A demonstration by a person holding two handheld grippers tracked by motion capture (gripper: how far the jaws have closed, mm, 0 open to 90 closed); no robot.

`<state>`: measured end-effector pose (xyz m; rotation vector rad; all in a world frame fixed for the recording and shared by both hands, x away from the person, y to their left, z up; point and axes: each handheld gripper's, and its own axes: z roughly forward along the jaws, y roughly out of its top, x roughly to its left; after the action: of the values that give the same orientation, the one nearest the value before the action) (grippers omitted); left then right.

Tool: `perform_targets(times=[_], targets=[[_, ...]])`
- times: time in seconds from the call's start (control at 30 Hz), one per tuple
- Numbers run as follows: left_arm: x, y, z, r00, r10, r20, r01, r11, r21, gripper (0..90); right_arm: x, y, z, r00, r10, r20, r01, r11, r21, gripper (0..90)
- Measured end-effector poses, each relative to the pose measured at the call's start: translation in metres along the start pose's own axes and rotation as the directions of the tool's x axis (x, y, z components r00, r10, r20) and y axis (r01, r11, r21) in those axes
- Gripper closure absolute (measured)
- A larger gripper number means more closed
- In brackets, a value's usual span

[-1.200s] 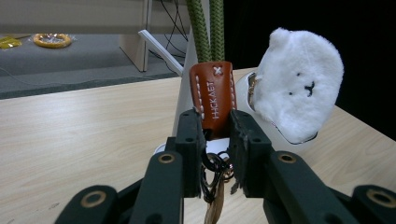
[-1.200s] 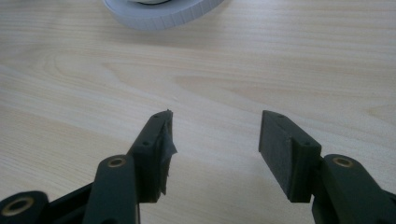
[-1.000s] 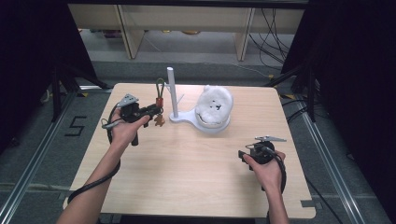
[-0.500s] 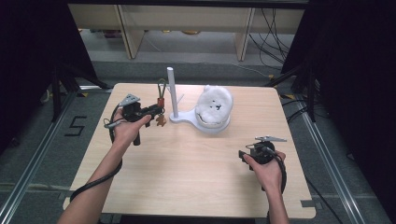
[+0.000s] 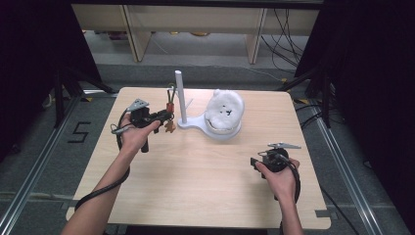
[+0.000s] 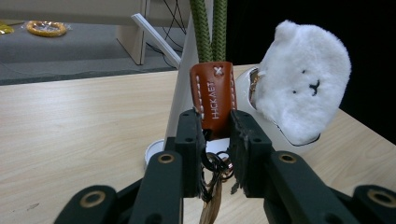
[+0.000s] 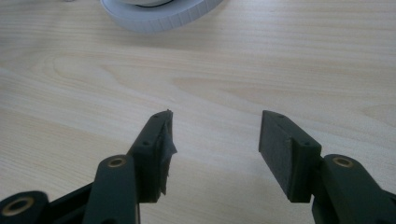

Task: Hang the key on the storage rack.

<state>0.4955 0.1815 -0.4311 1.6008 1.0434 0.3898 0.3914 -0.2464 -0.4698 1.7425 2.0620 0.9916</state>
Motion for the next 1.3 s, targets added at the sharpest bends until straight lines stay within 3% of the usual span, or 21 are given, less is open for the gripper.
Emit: perform_targets(times=[0.17, 0.43, 0.53, 0.87, 0.9, 1.03, 1.07, 1.1, 1.13, 1.2, 1.27, 1.3], targets=[[0.0, -0.003, 0.004, 1.0, 0.001, -0.004, -0.001, 1.0, 0.008, 73.2, -0.001, 0.0, 0.0, 0.9998, -0.017, -0.007, 0.017, 1.0, 0.006, 45.7], [-0.001, -0.007, 0.011, 0.9999, 0.003, -0.013, -0.003, 0.9998, 0.019, 73.0, 0.0, 0.0, 0.0, 1.0, 0.001, -0.008, -0.001, 1.0, 0.002, 45.8], [-0.001, -0.007, 0.012, 0.9999, 0.006, -0.014, -0.005, 0.9998, 0.019, 72.9, -0.003, -0.001, 0.001, 0.9994, -0.032, -0.014, 0.032, 0.999, -0.008, 45.8], [-0.002, -0.009, 0.018, 0.9993, 0.01, -0.035, -0.009, 0.9999, 0.015, 72.0, -0.004, -0.002, 0.003, 0.9995, -0.033, 0.002, 0.033, 0.999, -0.013, 45.7], [-0.002, -0.009, 0.019, 0.9992, 0.012, -0.039, -0.012, 0.9998, 0.016, 71.9, -0.005, -0.002, 0.004, 0.9988, -0.049, -0.003, 0.049, 0.999, -0.022, 45.7], [-0.002, -0.01, 0.022, 0.9986, 0.024, -0.048, -0.024, 0.9996, 0.016, 71.1, -0.003, -0.002, 0.002, 0.9997, -0.022, 0.012, 0.022, 1.0, -0.003, 45.7], [-0.003, -0.01, 0.022, 0.9983, 0.028, -0.051, -0.027, 0.9995, 0.018, 70.8, -0.007, -0.003, 0.003, 0.9979, -0.06, 0.023, 0.06, 0.998, 0.001, 45.7], [-0.003, -0.01, 0.022, 0.9981, 0.031, -0.054, -0.03, 0.9994, 0.017, 70.5, -0.008, -0.003, 0.004, 0.9975, -0.065, 0.028, 0.066, 0.998, -0.003, 45.7], [-0.003, -0.011, 0.022, 0.9977, 0.034, -0.059, -0.032, 0.9993, 0.02, 69.8, -0.005, -0.002, 0.004, 0.999, -0.036, 0.025, 0.036, 0.999, -0.001, 45.7], [-0.002, -0.011, 0.022, 0.9971, 0.039, -0.065, -0.038, 0.9989, 0.026, 68.3, -0.008, -0.002, 0.003, 0.9978, -0.064, 0.016, 0.064, 0.998, -0.01, 45.7], [-0.001, -0.013, 0.02, 0.9966, 0.038, -0.073, -0.036, 0.9988, 0.033, 65.0, -0.003, -0.002, 0.001, 1.0, -0.002, -0.002, 0.002, 1.0, 0.0, 45.7], [0.0, -0.014, 0.019, 0.9962, 0.045, -0.074, -0.042, 0.9984, 0.037, 63.8, -0.004, -0.002, 0.001, 1.0, -0.001, 0.0, 0.001, 1.0, 0.005, 45.7]])
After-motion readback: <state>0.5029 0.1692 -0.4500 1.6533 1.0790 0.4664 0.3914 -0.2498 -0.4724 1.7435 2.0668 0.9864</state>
